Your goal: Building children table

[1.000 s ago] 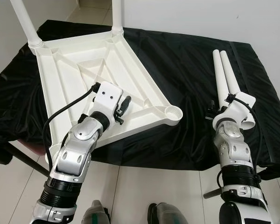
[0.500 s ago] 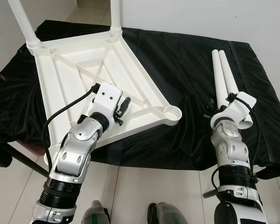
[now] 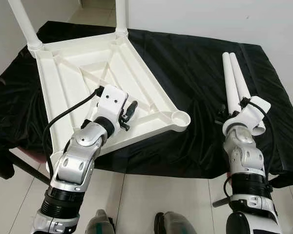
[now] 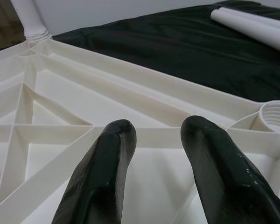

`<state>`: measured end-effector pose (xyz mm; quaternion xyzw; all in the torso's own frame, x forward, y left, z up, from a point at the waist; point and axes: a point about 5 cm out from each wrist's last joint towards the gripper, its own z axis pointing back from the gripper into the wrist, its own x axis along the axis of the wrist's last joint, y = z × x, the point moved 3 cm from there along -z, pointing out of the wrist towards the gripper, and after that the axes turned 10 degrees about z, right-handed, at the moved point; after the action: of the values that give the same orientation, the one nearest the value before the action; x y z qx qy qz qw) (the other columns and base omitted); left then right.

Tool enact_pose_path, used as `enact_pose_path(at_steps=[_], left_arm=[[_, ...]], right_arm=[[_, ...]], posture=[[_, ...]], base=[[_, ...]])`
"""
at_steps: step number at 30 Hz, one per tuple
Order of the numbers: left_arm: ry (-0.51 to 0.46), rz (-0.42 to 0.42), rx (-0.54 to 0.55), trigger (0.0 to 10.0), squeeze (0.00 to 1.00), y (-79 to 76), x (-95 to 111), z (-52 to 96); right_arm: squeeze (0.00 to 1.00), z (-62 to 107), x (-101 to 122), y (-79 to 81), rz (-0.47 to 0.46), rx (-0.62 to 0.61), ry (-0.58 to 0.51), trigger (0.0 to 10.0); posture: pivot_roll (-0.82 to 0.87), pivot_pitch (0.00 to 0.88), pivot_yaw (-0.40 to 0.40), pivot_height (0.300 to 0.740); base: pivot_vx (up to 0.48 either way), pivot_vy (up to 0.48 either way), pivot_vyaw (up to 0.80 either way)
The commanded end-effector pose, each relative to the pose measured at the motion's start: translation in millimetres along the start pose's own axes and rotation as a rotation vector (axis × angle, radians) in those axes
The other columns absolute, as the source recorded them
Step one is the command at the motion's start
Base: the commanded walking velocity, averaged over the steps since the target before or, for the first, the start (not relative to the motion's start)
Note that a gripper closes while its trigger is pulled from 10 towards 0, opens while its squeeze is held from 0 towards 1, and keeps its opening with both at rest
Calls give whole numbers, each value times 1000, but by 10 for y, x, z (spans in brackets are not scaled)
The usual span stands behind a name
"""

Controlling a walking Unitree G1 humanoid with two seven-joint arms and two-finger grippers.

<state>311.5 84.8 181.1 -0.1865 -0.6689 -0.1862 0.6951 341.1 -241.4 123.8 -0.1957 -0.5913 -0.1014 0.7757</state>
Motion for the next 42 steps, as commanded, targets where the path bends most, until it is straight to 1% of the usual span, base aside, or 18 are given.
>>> enact_pose_path(at_steps=[1, 6, 16, 17, 18, 19, 20, 21, 24, 26, 27, 29, 33, 34, 37, 39, 42], left_arm=[[7, 1, -45, 10000, 0, -37, 11, 14], [8, -16, -93, 10000, 0, -85, 38, 31], [9, -7, -80, 10000, 0, -76, 45, 24], [11, -5, -78, 10000, 0, -81, 38, 25], [11, -5, -78, 10000, 0, -81, 38, 25], [13, -3, -76, 10000, 0, -84, 32, 25], [13, -3, -76, 10000, 0, -84, 32, 25], [13, -2, -75, 10000, 0, -86, 29, 23], [13, 1, -71, 10000, 0, -86, 32, 20], [12, 3, -70, 10000, 0, -89, 36, 17], [12, 3, -70, 10000, 0, -89, 36, 17], [12, 8, -68, 10000, 0, -88, 38, 9], [13, 14, -67, 10000, 0, -92, 41, 5], [12, 19, -68, 10000, 0, -99, 46, 5], [8, 31, -82, 10000, 0, -125, 42, 11], [8, 31, -82, 10000, 0, -125, 42, 11], [6, 42, -97, 10000, 0, -140, 43, 19]], right_arm=[[0, 21, -284, 15, 21, 7, 119, 10000], [0, 24, -308, 32, -33, 22, 168, 10000], [0, 18, -252, 46, -13, 60, 127, 10000], [0, 30, -233, 62, 2, 75, 106, 4667], [0, 30, -233, 62, 2, 75, 106, 4667], [0, 40, -219, 78, 2, 88, 92, 588], [0, 40, -219, 78, 2, 88, 92, 588], [0, 48, -205, 91, 5, 99, 78, 0], [0, 50, -201, 106, -4, 105, 79, 0], [0, 53, -199, 140, -32, 126, 87, 0], [0, 53, -199, 140, -32, 126, 87, 0], [0, 59, -143, 183, -54, 150, 58, 0], [0, 67, -107, 214, -73, 172, 40, 0], [0, 82, -68, 247, -85, 204, 15, 0], [0, 109, 22, 275, -59, 227, -50, 0], [0, 109, 22, 275, -59, 227, -50, 0], [0, 121, 60, 276, -51, 231, -80, 0]], posture=[[-64, 69, 2, 740], [-63, 81, 3, 740], [-66, 88, -1, 740], [-66, 88, -2, 740], [-66, 88, -2, 740], [-67, 87, -3, 740], [-67, 87, -3, 740], [-67, 86, -3, 740], [-67, 84, -4, 740], [-66, 83, -3, 740], [-66, 83, -3, 740], [-69, 81, -2, 740], [-70, 79, -2, 740], [-70, 80, -2, 740], [-71, 77, -3, 740], [-71, 77, -3, 740], [-72, 76, -5, 740]], base=[[0, 0, 0], [0, 0, 0], [0, 0, 0], [0, 0, 0], [0, 0, 0], [0, 0, 0], [0, 0, 0], [0, 0, 0], [0, 0, 0], [0, 0, 0], [0, 0, 0], [0, 0, 0], [0, 0, 0], [0, 0, 0], [0, 0, 0], [0, 0, 0], [0, 0, 0]])
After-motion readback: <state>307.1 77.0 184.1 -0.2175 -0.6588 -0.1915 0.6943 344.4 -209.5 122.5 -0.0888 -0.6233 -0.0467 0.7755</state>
